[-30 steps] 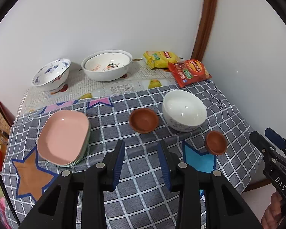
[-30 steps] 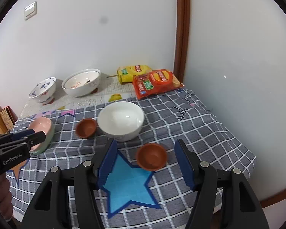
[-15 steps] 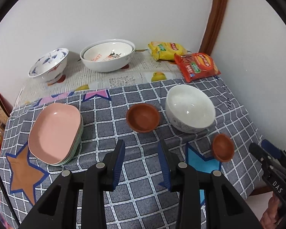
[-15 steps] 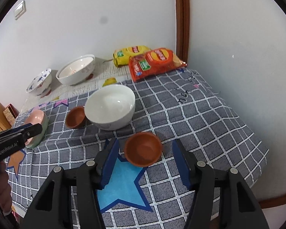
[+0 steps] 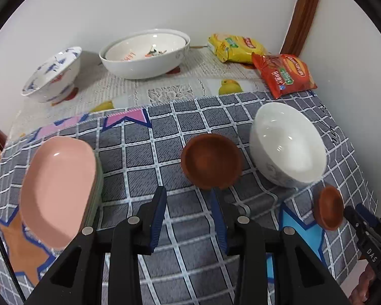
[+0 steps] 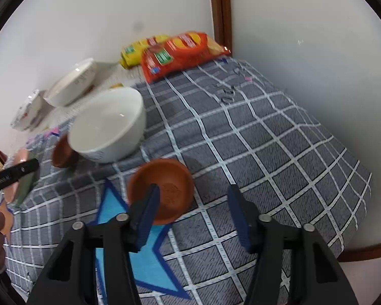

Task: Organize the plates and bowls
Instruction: 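Grasp a small brown bowl with the left gripper while the right gripper grasps another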

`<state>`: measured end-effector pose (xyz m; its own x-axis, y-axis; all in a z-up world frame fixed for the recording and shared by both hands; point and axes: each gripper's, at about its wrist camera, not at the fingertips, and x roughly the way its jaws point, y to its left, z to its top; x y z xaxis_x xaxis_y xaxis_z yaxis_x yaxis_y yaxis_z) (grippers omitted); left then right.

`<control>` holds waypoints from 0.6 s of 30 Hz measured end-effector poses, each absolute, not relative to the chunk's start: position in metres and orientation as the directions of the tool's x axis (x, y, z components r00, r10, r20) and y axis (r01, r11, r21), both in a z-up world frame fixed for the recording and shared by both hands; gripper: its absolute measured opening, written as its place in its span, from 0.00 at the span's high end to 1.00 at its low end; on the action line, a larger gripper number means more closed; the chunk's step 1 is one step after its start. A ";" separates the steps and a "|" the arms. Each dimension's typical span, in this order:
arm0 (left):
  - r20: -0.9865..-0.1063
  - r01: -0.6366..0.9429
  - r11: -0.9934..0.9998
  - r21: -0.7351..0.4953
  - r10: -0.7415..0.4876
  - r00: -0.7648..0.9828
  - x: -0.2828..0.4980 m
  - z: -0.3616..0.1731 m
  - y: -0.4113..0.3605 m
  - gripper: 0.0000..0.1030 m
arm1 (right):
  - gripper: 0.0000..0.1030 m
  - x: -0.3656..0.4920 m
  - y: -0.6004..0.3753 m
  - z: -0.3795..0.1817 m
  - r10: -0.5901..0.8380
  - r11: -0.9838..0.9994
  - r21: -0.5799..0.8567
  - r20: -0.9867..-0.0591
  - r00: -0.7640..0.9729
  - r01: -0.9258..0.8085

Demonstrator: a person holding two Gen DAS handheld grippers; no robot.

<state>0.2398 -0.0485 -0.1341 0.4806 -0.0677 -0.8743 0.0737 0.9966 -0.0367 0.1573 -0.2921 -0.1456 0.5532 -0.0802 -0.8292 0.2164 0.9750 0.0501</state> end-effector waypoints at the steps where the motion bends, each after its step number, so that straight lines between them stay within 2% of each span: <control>1: -0.876 0.073 0.996 -0.045 -0.075 0.476 0.245 -0.137 -0.046 0.68 | 0.54 0.160 -0.293 -0.150 -0.085 0.973 0.047 -0.834 0.545 0.224; 12: -0.894 0.115 0.989 -0.089 -0.131 0.429 0.281 -0.170 -0.045 0.68 | 0.71 0.181 -0.295 -0.180 -0.098 0.966 0.037 -0.860 0.500 0.254; 18: -0.897 0.117 0.988 -0.101 -0.141 0.420 0.288 -0.182 -0.048 0.68 | 0.71 0.184 -0.296 -0.183 -0.081 0.967 0.058 -0.854 0.513 0.249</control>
<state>0.2877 -0.0479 -0.1816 0.4196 -0.1412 -0.8967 0.1172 0.9880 -0.1007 0.1836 -0.2960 -0.1832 0.5134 -0.0812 -0.8543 0.2489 0.9668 0.0577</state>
